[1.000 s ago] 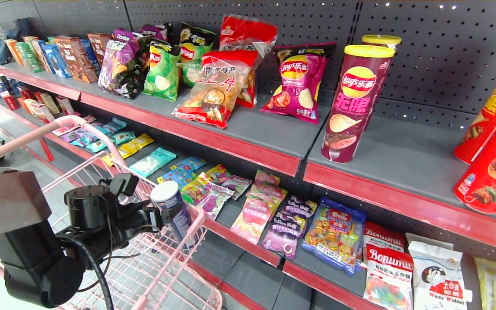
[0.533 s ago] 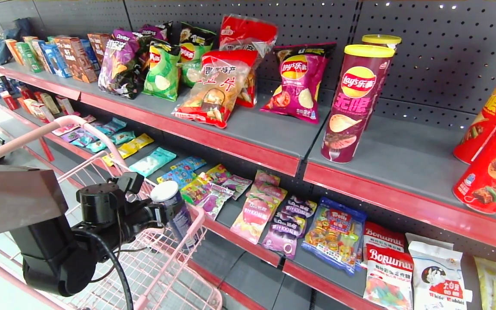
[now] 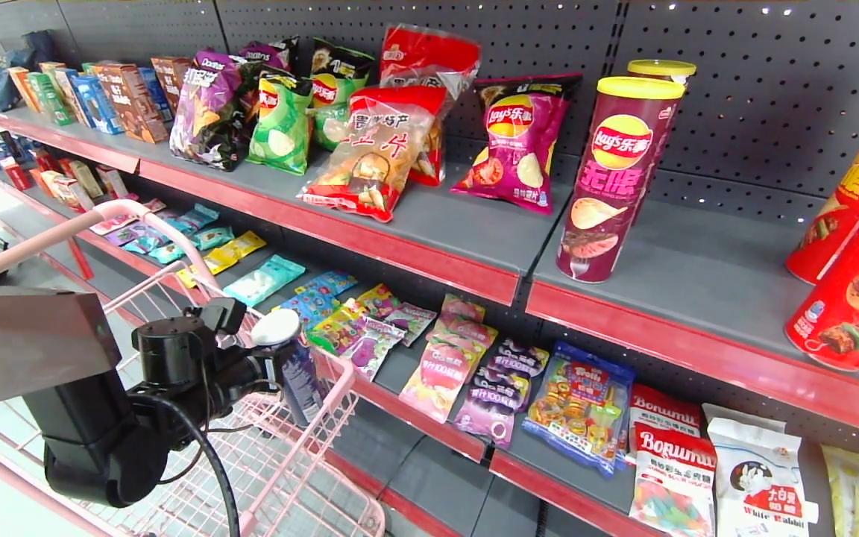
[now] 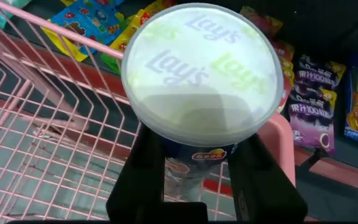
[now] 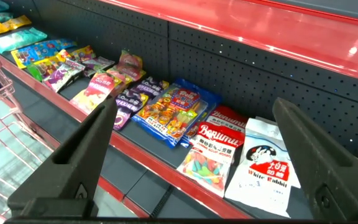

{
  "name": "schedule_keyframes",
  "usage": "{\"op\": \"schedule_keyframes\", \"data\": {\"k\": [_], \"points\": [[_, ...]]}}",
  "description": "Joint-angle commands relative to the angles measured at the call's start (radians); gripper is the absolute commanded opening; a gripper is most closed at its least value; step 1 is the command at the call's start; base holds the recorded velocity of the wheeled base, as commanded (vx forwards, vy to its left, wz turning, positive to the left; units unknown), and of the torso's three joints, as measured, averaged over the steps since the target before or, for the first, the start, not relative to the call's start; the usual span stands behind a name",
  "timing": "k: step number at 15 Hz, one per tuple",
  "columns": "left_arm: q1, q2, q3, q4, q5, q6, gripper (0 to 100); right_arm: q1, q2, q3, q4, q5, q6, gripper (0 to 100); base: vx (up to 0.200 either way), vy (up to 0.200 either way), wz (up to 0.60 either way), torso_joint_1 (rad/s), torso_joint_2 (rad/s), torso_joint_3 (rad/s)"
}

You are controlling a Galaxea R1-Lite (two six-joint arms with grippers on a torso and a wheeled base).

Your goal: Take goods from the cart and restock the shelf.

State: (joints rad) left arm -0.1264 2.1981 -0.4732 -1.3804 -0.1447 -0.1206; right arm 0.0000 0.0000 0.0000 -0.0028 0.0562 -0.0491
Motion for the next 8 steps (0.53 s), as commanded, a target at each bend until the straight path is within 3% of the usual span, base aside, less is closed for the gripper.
{"op": "schedule_keyframes", "data": {"k": [1,6,8], "points": [[0.019,-0.057,0.005,0.014,-0.001,0.001,0,0.000,0.002,0.000,0.000,0.001,0.000,100,0.000,0.000,0.00,0.000,0.00,0.000],[0.090,-0.502,-0.033,0.460,-0.044,-0.008,0,0.000,0.002,0.000,0.000,0.001,0.002,100,0.000,0.000,0.00,0.000,0.00,0.000],[0.110,-0.718,-0.105,0.730,-0.058,-0.008,0,0.000,0.002,0.000,0.000,0.001,0.002,100,0.000,0.000,0.00,0.000,0.00,0.000]]}}
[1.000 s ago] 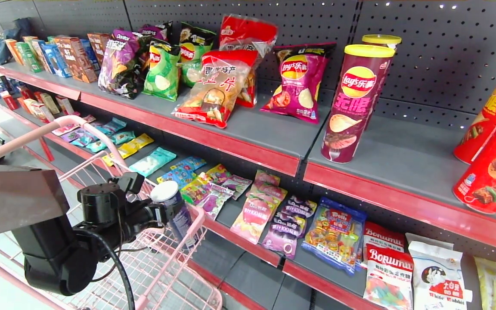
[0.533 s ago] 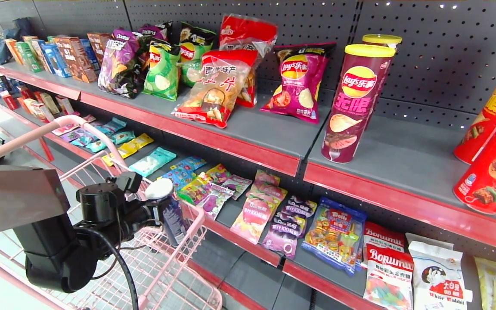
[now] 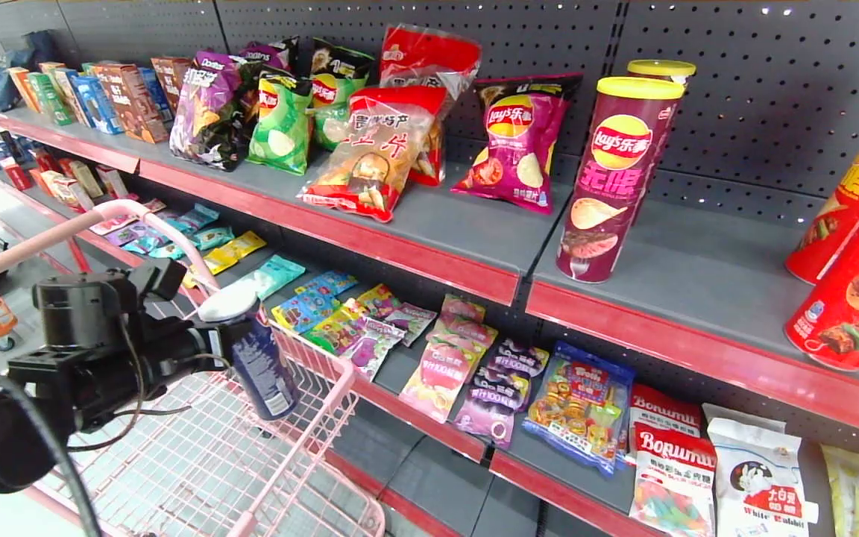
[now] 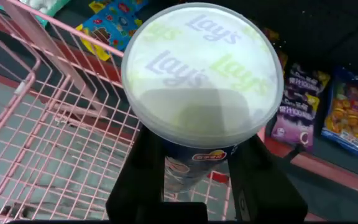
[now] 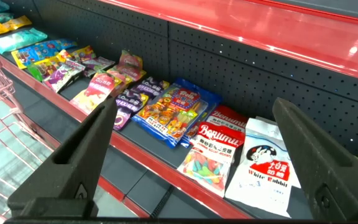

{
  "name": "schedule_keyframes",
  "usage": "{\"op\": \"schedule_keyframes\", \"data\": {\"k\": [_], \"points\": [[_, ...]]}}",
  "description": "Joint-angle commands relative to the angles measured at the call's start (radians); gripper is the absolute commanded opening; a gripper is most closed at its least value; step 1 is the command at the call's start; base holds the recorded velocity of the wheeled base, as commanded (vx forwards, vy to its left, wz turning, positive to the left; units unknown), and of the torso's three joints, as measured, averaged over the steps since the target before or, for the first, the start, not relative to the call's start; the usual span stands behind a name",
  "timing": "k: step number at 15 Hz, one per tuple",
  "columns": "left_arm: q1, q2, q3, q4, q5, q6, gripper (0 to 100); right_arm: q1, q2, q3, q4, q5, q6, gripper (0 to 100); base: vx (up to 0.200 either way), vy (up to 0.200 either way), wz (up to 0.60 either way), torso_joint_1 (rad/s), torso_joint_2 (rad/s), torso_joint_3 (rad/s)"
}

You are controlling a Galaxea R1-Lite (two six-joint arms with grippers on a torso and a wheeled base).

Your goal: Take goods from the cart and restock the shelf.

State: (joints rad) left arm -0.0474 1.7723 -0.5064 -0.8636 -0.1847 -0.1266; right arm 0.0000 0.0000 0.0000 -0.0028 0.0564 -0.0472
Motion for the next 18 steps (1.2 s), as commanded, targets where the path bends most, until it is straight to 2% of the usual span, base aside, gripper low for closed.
{"op": "schedule_keyframes", "data": {"k": [1,3,4,5,7,8,10,11,14,18], "points": [[0.032,-0.389,-0.104,0.334,-0.019,-0.005,0,0.000,0.002,0.000,0.000,0.000,0.000,100,0.000,0.000,0.00,0.000,0.00,0.000],[0.032,-0.585,-0.136,0.551,-0.047,-0.015,0,0.000,0.002,0.000,0.000,0.002,0.001,100,0.000,0.000,0.00,0.000,0.00,0.000],[0.032,-0.642,-0.138,0.606,-0.053,-0.015,0,0.000,0.002,0.000,0.000,0.002,0.001,100,0.000,0.000,0.00,0.000,0.00,0.000],[0.032,-0.765,-0.133,0.716,-0.056,-0.015,0,0.000,0.002,0.000,0.000,0.005,0.001,100,0.000,0.000,0.00,0.000,0.00,0.000],[0.032,-0.866,-0.127,0.801,-0.058,-0.015,0,0.000,0.002,0.000,0.000,0.007,0.003,100,0.000,0.000,0.00,0.000,0.00,0.000],[0.031,-0.984,-0.127,0.911,-0.058,-0.011,0,0.000,0.002,0.000,0.000,0.007,0.003,100,0.000,0.000,0.00,0.000,0.00,0.000],[0.028,-1.131,-0.126,1.042,-0.059,-0.004,0,0.000,0.002,0.000,0.000,0.007,0.003,100,0.000,0.000,0.00,0.000,0.00,0.000],[0.028,-1.185,-0.123,1.072,-0.059,0.007,0,0.000,0.002,0.000,0.000,0.007,0.003,100,0.000,0.000,0.00,0.000,0.00,0.000],[0.028,-1.260,-0.084,1.071,-0.056,0.051,0,0.000,0.002,0.000,0.000,0.005,0.003,100,0.000,0.000,0.00,0.000,0.00,0.000],[0.028,-1.350,-0.003,1.069,-0.053,0.087,0,0.000,0.002,0.000,0.001,0.002,0.013,100,0.000,0.000,0.00,0.033,-0.09,-0.059]]}}
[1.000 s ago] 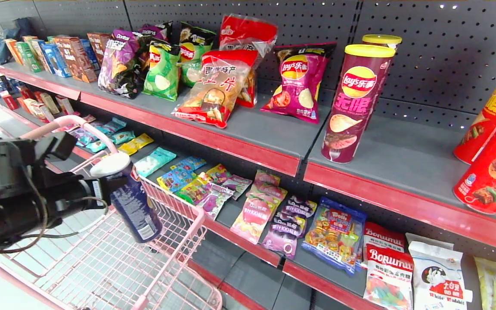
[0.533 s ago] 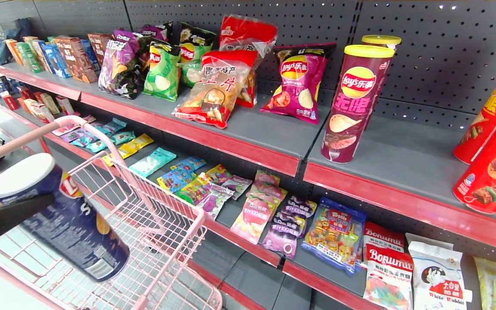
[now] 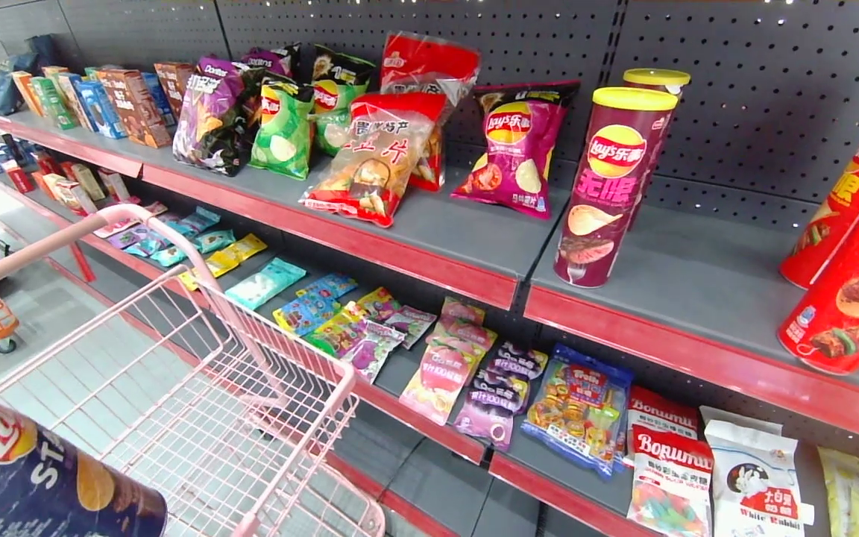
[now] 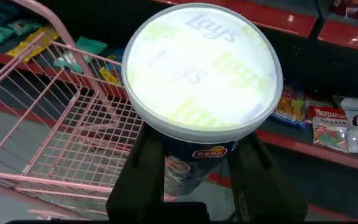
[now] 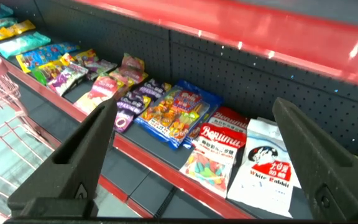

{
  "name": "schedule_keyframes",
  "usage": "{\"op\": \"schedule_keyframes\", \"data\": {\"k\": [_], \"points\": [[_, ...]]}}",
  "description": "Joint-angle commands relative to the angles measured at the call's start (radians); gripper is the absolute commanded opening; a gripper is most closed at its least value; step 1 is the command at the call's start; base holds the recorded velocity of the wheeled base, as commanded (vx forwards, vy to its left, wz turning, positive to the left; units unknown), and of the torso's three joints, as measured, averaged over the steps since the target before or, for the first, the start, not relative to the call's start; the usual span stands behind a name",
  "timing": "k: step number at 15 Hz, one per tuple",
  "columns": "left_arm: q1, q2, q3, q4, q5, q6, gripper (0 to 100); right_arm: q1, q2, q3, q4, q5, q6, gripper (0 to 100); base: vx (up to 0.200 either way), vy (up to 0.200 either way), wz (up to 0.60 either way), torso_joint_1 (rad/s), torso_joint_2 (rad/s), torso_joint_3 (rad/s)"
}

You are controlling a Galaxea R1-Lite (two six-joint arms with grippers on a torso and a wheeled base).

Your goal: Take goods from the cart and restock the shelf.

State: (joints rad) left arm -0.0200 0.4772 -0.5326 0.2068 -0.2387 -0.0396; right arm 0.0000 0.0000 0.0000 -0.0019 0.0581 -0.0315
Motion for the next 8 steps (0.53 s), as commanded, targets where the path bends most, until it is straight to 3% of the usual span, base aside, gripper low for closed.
{"op": "schedule_keyframes", "data": {"k": [1,8], "points": [[0.000,-0.062,0.029,-0.003,0.001,0.023,0,0.000,0.002,0.000,0.000,0.000,-0.001,100,0.000,0.000,0.00,0.159,-0.44,-0.276],[0.002,-0.063,0.032,-0.012,0.015,0.032,0,0.000,0.002,0.000,0.000,0.000,-0.002,100,0.000,0.000,0.00,0.204,-0.53,-0.319]]}}
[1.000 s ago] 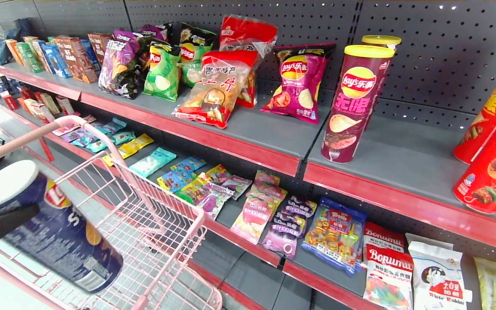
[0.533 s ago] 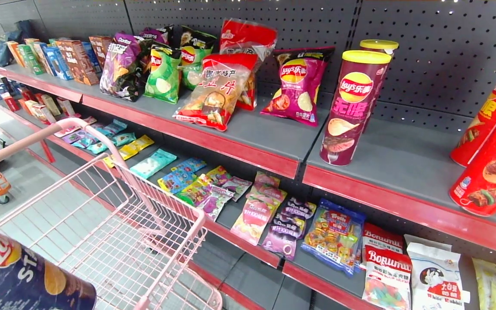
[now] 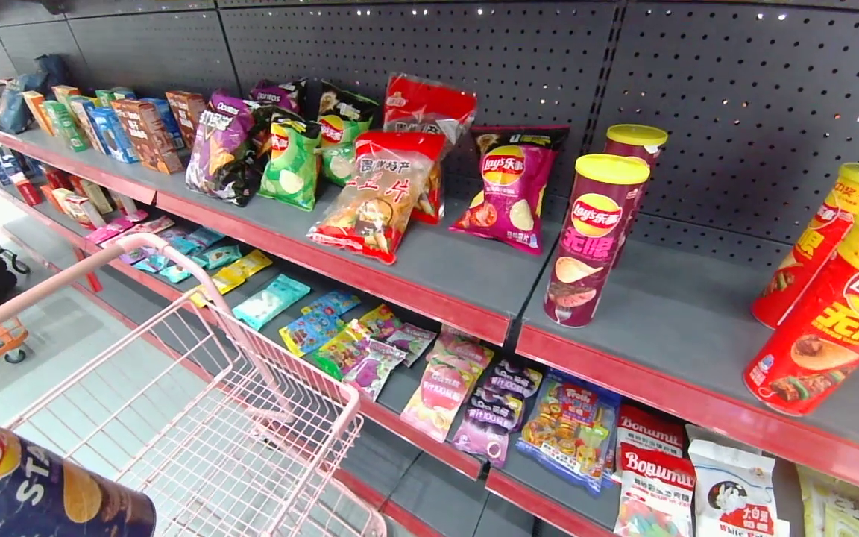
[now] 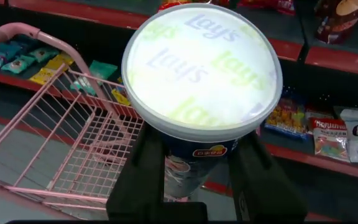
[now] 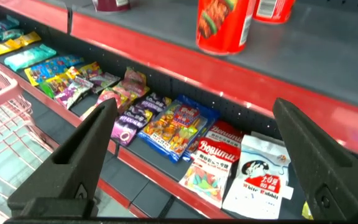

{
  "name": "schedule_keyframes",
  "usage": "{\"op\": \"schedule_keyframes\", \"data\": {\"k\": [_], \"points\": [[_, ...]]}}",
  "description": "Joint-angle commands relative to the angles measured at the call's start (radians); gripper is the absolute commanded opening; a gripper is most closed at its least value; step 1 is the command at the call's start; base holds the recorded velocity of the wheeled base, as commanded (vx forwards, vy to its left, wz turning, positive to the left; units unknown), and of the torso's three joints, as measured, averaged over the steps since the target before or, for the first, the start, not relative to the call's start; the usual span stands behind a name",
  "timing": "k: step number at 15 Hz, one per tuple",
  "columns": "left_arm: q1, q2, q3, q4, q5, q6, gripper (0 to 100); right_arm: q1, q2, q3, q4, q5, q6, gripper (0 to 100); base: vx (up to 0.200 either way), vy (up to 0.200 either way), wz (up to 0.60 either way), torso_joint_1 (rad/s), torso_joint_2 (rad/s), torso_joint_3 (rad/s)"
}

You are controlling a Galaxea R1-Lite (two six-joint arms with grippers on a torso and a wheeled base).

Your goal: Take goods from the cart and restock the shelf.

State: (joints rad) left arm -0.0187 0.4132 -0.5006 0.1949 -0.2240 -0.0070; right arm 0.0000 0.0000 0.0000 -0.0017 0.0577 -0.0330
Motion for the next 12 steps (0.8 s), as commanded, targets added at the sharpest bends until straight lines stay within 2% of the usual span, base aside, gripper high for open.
{"op": "schedule_keyframes", "data": {"k": [1,2,4,6,12], "points": [[0.000,0.003,0.001,0.000,0.005,0.002,0,0.000,0.002,0.000,0.000,0.001,-0.001,100,0.000,0.000,0.00,0.168,-0.40,-0.237],[0.000,0.003,0.001,0.000,0.009,0.007,0,0.000,0.002,0.000,0.000,0.001,0.001,100,0.000,0.000,0.00,0.163,-0.39,-0.242],[0.000,0.006,0.001,-0.002,0.011,0.041,0,0.000,0.002,0.000,0.000,-0.002,0.002,100,0.000,0.000,0.00,0.164,-0.37,-0.224],[0.000,0.006,0.004,0.000,0.009,0.048,0,0.000,0.002,0.000,0.000,-0.009,0.005,100,0.000,0.000,0.00,0.141,-0.33,-0.178],[0.000,0.006,0.007,-0.002,0.009,0.050,0,0.000,0.002,0.000,0.000,-0.010,0.008,100,0.000,0.000,-0.60,0.018,-0.02,-0.014]]}}
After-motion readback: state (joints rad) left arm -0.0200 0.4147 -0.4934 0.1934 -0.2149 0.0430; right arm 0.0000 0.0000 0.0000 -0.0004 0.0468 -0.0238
